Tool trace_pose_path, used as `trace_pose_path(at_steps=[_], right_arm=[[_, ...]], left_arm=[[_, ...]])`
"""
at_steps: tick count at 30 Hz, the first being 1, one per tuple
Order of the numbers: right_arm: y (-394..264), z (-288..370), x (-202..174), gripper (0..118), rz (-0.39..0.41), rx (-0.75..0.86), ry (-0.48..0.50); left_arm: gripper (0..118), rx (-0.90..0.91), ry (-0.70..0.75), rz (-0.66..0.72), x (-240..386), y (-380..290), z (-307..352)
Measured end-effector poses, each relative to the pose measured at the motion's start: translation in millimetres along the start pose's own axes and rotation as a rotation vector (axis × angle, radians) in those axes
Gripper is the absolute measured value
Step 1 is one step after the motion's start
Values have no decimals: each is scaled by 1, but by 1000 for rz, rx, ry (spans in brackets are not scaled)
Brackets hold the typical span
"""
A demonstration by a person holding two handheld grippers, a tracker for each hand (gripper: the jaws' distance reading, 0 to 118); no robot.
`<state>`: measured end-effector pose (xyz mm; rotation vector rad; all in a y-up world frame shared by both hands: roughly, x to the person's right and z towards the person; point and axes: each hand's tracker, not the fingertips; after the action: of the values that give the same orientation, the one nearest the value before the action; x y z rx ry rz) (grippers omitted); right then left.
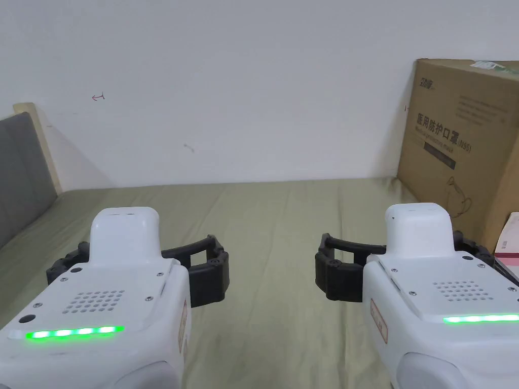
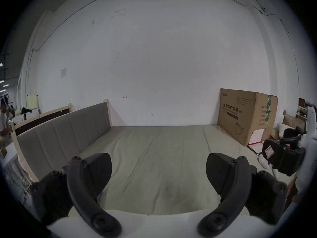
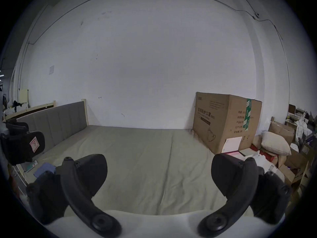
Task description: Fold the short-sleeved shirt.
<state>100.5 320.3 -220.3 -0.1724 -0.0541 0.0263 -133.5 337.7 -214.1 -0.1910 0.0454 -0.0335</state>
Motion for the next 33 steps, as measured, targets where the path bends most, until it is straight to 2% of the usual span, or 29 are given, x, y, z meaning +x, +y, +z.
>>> trace_pose_path(at_steps=[5,11,15,21,24,33], right_arm=[[0,-1,2,118,1,-7,-2],[0,-4,3,118,14,-24,-3],[0,-4,3,118,0,-32,14],[0,-4,0,118,20,-34,14],[0,-4,-1,118,12,-36,18],[-2,-5,1,118,4,-36,17]], left_arm=[[113,-40,-37,4,-2,4,-7],[113,-5,61,-31,3,0,-7],[113,-4,0,-11,0,0,-6],[113,1,-3,9,-3,-1,-6],[113,19,6,-31,1,-5,-6],[113,45,-30,-22,-1,-8,-2]])
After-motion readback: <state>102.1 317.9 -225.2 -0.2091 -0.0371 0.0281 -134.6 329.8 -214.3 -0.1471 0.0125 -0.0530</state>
